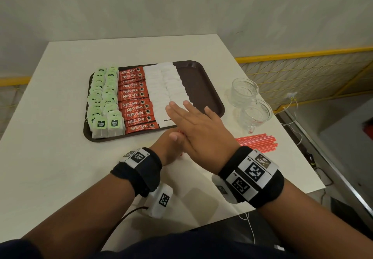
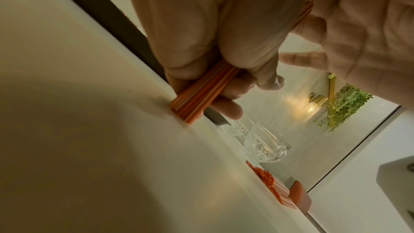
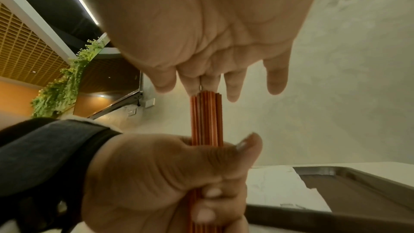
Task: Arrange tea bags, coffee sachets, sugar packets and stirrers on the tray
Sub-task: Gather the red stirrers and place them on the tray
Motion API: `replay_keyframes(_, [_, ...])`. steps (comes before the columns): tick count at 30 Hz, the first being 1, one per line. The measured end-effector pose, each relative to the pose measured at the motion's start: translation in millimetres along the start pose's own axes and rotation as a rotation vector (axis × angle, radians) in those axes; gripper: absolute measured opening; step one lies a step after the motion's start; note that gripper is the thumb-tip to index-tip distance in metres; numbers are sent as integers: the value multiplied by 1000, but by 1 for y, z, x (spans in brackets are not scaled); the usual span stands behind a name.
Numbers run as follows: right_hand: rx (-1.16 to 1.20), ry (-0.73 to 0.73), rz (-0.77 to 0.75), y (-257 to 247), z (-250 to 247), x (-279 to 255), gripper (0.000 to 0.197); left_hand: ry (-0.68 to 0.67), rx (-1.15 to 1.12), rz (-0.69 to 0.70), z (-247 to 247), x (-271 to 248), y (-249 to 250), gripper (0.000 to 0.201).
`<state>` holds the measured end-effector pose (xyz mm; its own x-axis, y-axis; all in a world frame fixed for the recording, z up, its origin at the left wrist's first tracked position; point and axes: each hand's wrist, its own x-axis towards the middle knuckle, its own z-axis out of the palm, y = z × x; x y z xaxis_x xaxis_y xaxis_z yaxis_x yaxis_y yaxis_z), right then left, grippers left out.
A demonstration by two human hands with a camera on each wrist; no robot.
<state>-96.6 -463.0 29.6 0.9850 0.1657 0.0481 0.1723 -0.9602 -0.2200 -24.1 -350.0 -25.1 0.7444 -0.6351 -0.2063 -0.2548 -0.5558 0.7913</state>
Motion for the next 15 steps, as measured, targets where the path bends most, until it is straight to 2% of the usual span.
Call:
replay_keyframes(2, [9, -54, 9, 1, -2, 2, 55, -20, 18, 4, 1, -2, 7, 44])
replay_keyframes(3, [14, -49, 13, 3, -5, 3, 54, -32, 52, -1, 0, -2, 12, 45])
replay_keyframes(6, [28, 165, 23, 7, -20, 4, 48, -43, 101, -30, -3, -1, 27, 42])
replay_keyframes(9, [87, 288, 44, 12, -29, 6, 33, -55, 95, 27, -11, -5, 50, 37])
replay_keyframes(12, [179, 479, -2, 15, -34, 9, 28, -14, 106, 81, -23, -10, 67, 33])
replay_keyframes(15, [299, 584, -78, 17, -43, 14, 25, -64, 53, 128, -36, -11, 80, 18])
